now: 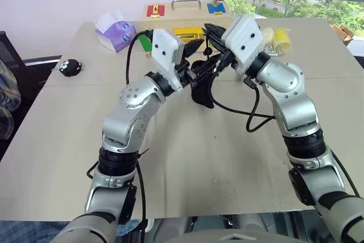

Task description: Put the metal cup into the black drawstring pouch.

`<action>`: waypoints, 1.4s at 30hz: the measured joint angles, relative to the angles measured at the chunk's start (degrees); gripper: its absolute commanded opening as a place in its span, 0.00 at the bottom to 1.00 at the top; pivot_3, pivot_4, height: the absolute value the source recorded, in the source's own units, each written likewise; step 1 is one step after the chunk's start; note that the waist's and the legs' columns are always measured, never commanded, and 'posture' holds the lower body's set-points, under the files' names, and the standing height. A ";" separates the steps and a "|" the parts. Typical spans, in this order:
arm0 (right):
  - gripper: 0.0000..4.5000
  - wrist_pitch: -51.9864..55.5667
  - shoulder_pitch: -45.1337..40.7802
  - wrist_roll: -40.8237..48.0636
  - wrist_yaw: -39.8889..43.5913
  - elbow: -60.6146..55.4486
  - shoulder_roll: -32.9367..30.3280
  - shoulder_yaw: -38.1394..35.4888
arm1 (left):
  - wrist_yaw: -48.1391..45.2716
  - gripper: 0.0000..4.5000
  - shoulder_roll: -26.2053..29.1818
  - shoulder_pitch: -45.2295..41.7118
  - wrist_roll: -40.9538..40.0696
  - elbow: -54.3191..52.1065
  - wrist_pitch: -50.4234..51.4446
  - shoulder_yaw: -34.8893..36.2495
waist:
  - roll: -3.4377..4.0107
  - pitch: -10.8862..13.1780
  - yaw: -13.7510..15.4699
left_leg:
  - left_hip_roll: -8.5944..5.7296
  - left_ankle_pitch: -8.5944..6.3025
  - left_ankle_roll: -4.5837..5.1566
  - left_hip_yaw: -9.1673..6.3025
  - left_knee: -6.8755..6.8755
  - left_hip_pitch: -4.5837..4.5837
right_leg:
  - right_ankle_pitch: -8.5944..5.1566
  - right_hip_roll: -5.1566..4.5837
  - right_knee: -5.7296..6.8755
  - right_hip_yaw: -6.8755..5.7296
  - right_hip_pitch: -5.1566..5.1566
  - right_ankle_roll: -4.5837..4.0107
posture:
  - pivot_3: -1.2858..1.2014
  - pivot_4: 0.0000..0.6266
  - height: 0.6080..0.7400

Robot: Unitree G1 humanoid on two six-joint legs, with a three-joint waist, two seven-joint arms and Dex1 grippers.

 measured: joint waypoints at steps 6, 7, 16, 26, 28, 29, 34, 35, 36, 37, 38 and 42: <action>0.00 0.20 0.10 0.00 0.37 -0.49 0.15 0.10 | -0.63 0.19 -1.30 0.05 -0.07 0.00 0.32 -0.10 | 0.00 0.00 0.00 | 0.00 0.00 0.00 0.00 0.00 0.00 | 0.00 0.00 0.01 0.00 0.00 0.00 | 0.52 0.24 1.00; 0.00 0.21 0.10 0.00 0.39 -0.49 0.15 0.10 | -0.65 0.10 -1.37 0.05 -0.06 0.00 0.33 -0.09 | 0.00 0.00 0.01 | 0.00 0.00 0.00 0.00 0.00 0.00 | 0.00 0.01 0.02 0.00 0.00 0.00 | 0.52 0.24 1.00; 0.00 -4.05 -1.98 -1.37 -5.67 1.42 1.74 -2.73 | 0.02 0.04 -0.57 0.06 2.37 0.08 1.42 -0.38 | 0.00 0.00 -0.01 | 0.00 0.00 0.00 0.01 0.00 0.00 | 0.00 0.02 0.05 0.00 -0.03 0.00 | 0.52 0.24 1.00; 0.00 -16.80 -8.55 -3.18 -17.37 7.86 1.28 -10.58 | -0.42 0.04 0.05 3.44 4.42 1.87 1.02 -1.20 | -0.03 -0.01 -0.17 | 0.02 0.00 0.00 0.08 0.00 0.00 | 0.00 0.04 0.05 0.00 -0.05 0.00 | 0.52 0.24 1.00; 0.00 -16.70 -8.04 -2.34 -16.53 7.70 1.21 -10.54 | -0.79 0.27 0.12 3.79 4.35 1.98 0.83 -1.17 | -0.03 -0.02 -0.17 | 0.04 0.00 0.00 0.07 -0.01 0.01 | 0.01 0.05 0.05 0.01 -0.04 0.00 | 0.52 0.24 1.00; 0.00 -16.45 -7.41 -1.16 -15.64 6.95 1.25 -10.52 | -0.82 0.34 0.00 4.13 4.27 2.32 1.08 -1.08 | -0.03 -0.02 -0.16 | 0.05 0.00 0.00 0.07 -0.01 0.01 | 0.01 0.06 0.04 0.01 -0.04 0.00 | 0.52 0.24 1.00; 0.00 -12.78 -3.32 4.17 -10.98 0.52 1.65 -9.62 | -1.83 0.88 -0.72 6.72 3.10 3.81 1.95 -0.24 | -0.03 -0.01 -0.13 | 0.05 0.00 0.00 0.05 0.00 -0.01 | 0.01 0.06 0.03 0.03 -0.03 0.00 | 0.52 0.24 1.00; 0.00 -10.33 -1.89 5.89 -9.85 -1.31 1.94 -8.95 | -2.53 0.88 -0.54 7.16 2.37 3.26 1.92 0.73 | -0.03 -0.01 -0.16 | 0.05 0.00 0.00 0.06 0.00 -0.01 | 0.01 0.06 0.04 0.04 -0.04 -0.01 | 0.52 0.24 1.00; 0.00 -8.76 -0.98 6.73 -9.40 -2.44 1.93 -8.88 | -3.08 0.88 -0.21 7.70 1.58 2.52 1.95 1.27 | -0.03 -0.01 -0.17 | 0.06 0.00 0.00 0.05 0.01 0.00 | 0.01 0.06 0.05 0.05 -0.03 -0.01 | 0.52 0.24 1.00; 0.00 -5.90 0.41 8.06 -8.93 -4.21 1.67 -8.96 | -4.06 0.88 0.62 8.90 0.15 1.13 2.20 2.25 | -0.03 -0.02 -0.16 | 0.06 0.00 0.00 0.06 0.01 0.00 | 0.01 0.06 0.05 0.08 -0.03 -0.02 | 0.52 0.24 1.00; 0.00 -4.32 1.26 8.71 -8.55 -5.09 1.33 -8.95 | -4.61 0.88 1.18 9.70 -0.68 0.42 2.54 3.02 | -0.03 -0.02 -0.15 | 0.07 0.00 0.00 0.05 0.00 0.00 | 0.01 0.06 0.04 0.09 -0.03 -0.02 | 0.52 0.24 1.00; 0.23 3.41 10.63 10.03 -4.12 -8.47 -5.31 -8.65 | -7.43 0.88 8.04 18.05 -1.91 -1.74 2.87 7.03 | -0.02 -0.02 0.02 | 0.08 -0.01 0.01 0.06 -0.01 0.01 | 0.01 0.06 0.01 0.12 -0.01 -0.02 | 0.52 0.24 1.00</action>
